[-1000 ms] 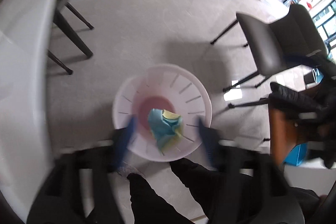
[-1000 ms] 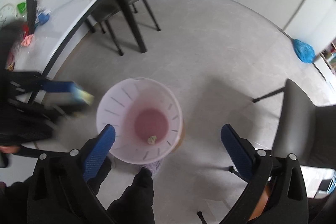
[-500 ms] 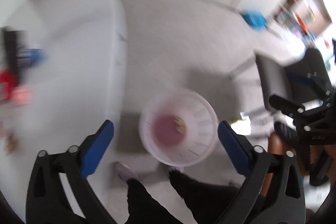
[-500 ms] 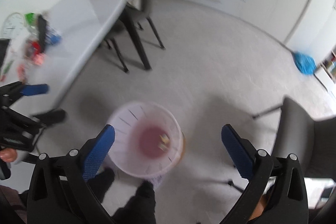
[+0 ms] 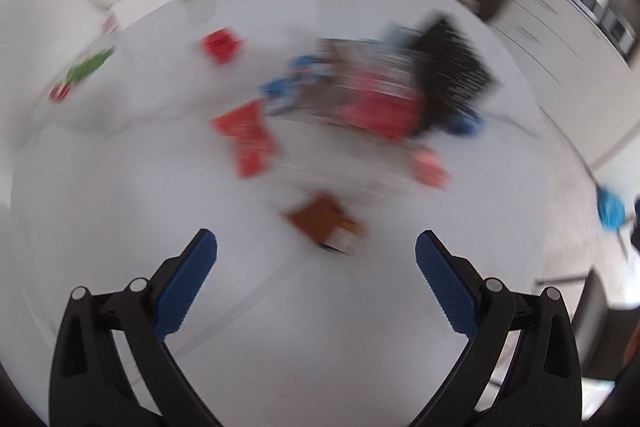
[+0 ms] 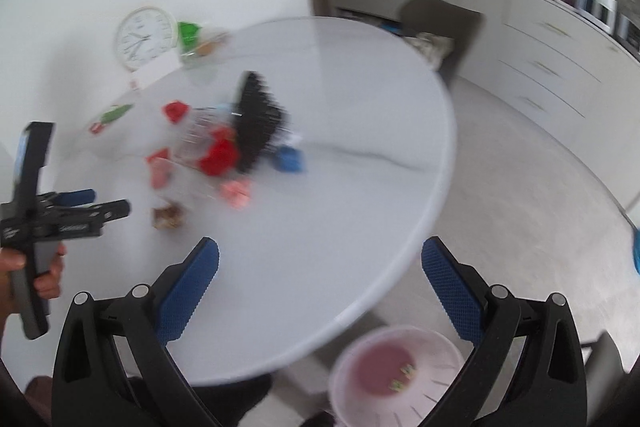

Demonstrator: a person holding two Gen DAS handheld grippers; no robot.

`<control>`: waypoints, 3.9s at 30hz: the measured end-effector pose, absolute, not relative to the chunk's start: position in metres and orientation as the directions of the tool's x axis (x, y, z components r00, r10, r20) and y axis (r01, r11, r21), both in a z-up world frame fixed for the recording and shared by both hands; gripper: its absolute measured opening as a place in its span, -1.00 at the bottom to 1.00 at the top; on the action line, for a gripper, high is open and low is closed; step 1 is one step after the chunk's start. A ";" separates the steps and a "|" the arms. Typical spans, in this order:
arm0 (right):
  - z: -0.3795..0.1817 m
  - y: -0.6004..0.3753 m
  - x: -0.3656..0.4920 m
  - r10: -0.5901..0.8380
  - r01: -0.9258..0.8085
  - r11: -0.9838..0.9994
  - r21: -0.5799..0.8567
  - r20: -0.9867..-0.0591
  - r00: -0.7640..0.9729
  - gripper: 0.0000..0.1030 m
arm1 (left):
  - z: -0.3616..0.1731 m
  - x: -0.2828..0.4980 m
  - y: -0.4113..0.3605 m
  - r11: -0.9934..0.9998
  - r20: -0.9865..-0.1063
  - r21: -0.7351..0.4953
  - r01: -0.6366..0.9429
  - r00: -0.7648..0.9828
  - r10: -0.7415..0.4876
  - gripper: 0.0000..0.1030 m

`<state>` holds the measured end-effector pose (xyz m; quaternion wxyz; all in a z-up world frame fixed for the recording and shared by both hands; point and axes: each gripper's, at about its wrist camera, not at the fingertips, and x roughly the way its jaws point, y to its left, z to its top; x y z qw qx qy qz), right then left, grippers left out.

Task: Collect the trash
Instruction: 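Grasp the red wrapper with the left gripper while the right grasps the red paper ball, then carry the red wrapper and red paper ball to the bin and release both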

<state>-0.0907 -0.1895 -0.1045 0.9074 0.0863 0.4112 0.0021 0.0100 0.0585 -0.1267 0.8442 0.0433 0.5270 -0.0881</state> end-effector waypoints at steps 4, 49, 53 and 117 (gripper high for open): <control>-0.105 -0.150 -0.050 0.120 0.019 0.985 0.173 -0.751 0.649 0.95 | -0.141 0.065 0.103 0.986 -0.908 -0.092 0.136 0.395 -0.139 0.85; -0.206 0.151 0.354 0.167 -0.562 0.827 -0.008 -0.952 0.258 0.72 | -0.166 0.117 0.227 0.980 -0.935 -0.110 -0.165 0.353 -0.045 -0.33; -0.223 0.154 0.358 0.104 -0.552 0.833 -0.050 -0.964 0.244 -0.14 | -0.163 0.113 0.230 0.979 -0.936 -0.126 -0.161 0.347 -0.063 -0.33; -0.181 -0.347 -0.284 -0.140 0.532 0.830 0.169 -0.859 0.492 0.95 | -0.178 -0.156 -0.246 0.524 -0.946 -0.144 0.840 0.039 -0.323 0.85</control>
